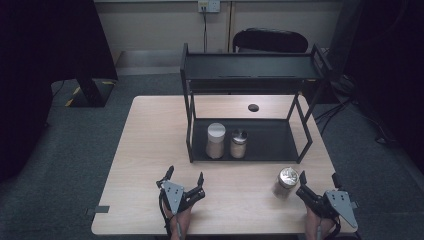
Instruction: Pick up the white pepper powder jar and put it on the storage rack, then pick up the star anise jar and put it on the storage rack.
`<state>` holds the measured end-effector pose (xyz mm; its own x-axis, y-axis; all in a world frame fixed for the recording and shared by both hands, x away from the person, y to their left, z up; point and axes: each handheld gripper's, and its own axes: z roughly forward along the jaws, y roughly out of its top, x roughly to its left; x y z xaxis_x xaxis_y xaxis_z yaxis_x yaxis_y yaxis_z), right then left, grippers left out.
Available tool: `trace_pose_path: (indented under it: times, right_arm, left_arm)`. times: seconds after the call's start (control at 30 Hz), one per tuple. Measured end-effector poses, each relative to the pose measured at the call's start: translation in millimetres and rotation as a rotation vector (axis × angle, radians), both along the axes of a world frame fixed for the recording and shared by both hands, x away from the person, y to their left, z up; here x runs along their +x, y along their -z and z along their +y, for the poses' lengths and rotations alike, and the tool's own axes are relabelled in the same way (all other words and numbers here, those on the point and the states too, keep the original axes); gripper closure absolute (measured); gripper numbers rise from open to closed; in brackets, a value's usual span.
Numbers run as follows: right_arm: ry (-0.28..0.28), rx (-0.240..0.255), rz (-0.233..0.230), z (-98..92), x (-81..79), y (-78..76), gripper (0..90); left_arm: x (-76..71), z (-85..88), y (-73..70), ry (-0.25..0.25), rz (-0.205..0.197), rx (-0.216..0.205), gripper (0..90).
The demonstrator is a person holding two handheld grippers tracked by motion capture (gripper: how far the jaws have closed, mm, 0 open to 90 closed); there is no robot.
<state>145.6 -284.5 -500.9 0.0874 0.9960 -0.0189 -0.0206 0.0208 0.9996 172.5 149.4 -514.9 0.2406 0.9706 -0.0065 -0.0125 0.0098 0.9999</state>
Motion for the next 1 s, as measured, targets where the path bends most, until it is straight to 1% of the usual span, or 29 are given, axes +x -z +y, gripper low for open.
trace_pose_path:
  times: [0.13,0.27,0.37,0.43,0.53,0.9,1.0]
  right_arm:
    - [0.001,0.011,0.002,0.4,-0.7,5.2,2.4]
    - [0.006,0.005,0.013,0.8,0.4,7.2,2.4]
    - [0.006,0.015,0.009,-1.0,0.8,8.6,2.4]
    - [0.005,0.021,0.012,-2.0,1.1,8.5,2.4]
    - [0.002,0.013,0.012,-1.7,1.1,8.8,2.4]
    - [0.004,0.006,0.017,-0.2,1.2,8.4,2.1]
    - [0.004,0.007,0.023,-0.8,1.2,6.3,2.1]
  left_arm:
    - [0.0,0.0,-0.1,0.000,0.001,0.001,2.2]
    - [0.0,0.0,0.0,0.000,0.000,0.000,2.2]
    - [0.0,0.1,0.1,0.000,0.000,0.000,2.2]
    - [-0.1,0.2,0.1,0.001,0.000,0.000,2.2]
    - [-0.1,0.2,0.0,0.001,0.000,0.000,2.2]
    - [0.0,0.2,-0.1,0.001,0.001,0.001,2.2]
    - [0.1,0.1,-0.3,0.000,0.002,0.001,2.2]
